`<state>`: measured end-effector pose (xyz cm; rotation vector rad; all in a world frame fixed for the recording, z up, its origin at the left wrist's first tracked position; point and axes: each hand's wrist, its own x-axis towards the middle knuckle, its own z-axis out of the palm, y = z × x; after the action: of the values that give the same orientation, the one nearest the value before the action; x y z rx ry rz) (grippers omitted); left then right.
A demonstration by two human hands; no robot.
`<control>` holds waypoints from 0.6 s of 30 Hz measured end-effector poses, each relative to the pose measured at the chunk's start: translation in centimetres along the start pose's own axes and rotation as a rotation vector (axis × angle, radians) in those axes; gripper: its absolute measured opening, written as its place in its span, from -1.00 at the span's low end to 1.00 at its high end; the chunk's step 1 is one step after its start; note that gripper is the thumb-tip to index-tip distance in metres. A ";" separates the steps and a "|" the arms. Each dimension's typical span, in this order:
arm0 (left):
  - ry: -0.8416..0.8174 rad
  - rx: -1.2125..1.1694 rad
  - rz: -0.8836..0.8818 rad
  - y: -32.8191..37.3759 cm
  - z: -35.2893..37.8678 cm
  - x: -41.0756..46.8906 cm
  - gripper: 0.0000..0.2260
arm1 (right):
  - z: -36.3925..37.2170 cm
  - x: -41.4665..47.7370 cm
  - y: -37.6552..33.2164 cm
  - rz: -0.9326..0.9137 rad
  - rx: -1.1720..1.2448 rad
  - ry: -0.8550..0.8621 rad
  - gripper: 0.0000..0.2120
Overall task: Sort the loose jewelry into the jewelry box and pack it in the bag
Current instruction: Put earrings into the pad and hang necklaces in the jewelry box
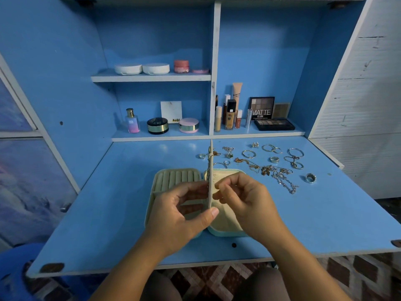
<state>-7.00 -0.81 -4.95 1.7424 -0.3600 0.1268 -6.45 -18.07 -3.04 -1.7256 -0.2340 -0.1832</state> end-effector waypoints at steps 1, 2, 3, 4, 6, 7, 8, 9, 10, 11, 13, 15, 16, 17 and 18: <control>-0.003 -0.001 0.003 0.0 0.0 0.0 -0.59 | 0.2 0.0 0.0 -0.007 0.046 -0.007 -0.90; -0.005 -0.004 0.005 0.0 0.0 0.0 -0.59 | 0.4 0.0 -0.1 -0.010 0.077 -0.012 -0.89; -0.007 -0.008 0.006 0.0 -0.1 0.0 -0.60 | 0.5 0.1 -0.2 -0.015 0.094 -0.012 -0.88; -0.009 -0.011 0.007 0.0 -0.1 0.0 -0.60 | 0.5 0.2 -0.3 -0.018 0.103 -0.014 -0.88; -0.013 -0.014 0.008 0.0 -0.1 0.0 -0.60 | 0.6 0.3 -0.3 -0.025 0.097 -0.019 -0.88; -0.015 -0.015 0.009 0.0 -0.1 0.0 -0.60 | 0.6 0.4 -0.3 -0.027 0.096 -0.021 -0.88; -0.015 -0.013 0.009 0.0 -0.1 0.0 -0.60 | 0.6 0.5 -0.3 -0.023 0.099 -0.024 -0.88; -0.016 -0.010 0.010 0.0 -0.1 0.1 -0.60 | 0.6 0.5 -0.2 -0.019 0.109 -0.024 -0.88; -0.015 -0.007 0.011 0.0 -0.1 0.1 -0.61 | 0.5 0.6 -0.2 -0.009 0.121 -0.023 -0.88; -0.015 -0.005 0.013 0.0 -0.1 0.1 -0.61 | 0.5 0.7 -0.1 -0.002 0.129 -0.021 -0.89; -0.017 -0.002 0.014 -0.1 -0.1 0.1 -0.62 | 0.4 0.7 0.0 0.014 0.133 -0.018 -0.90; -0.018 -0.001 0.015 -0.1 -0.2 0.1 -0.62 | 0.4 0.8 0.0 0.021 0.128 -0.020 -0.90; -0.018 -0.001 0.015 -0.1 -0.2 0.1 -0.63 | 0.4 0.8 -0.1 0.017 0.121 -0.025 -0.90; -0.018 0.001 0.014 0.0 -0.2 0.1 -0.62 | 0.4 0.8 -0.2 0.012 0.116 -0.030 -0.89; -0.019 0.005 0.014 0.0 -0.2 0.1 -0.62 | 0.4 0.8 -0.3 0.009 0.112 -0.038 -0.89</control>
<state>-6.90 -0.62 -4.91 1.7468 -0.3867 0.1214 -5.79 -17.63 -2.64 -1.6199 -0.2596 -0.1289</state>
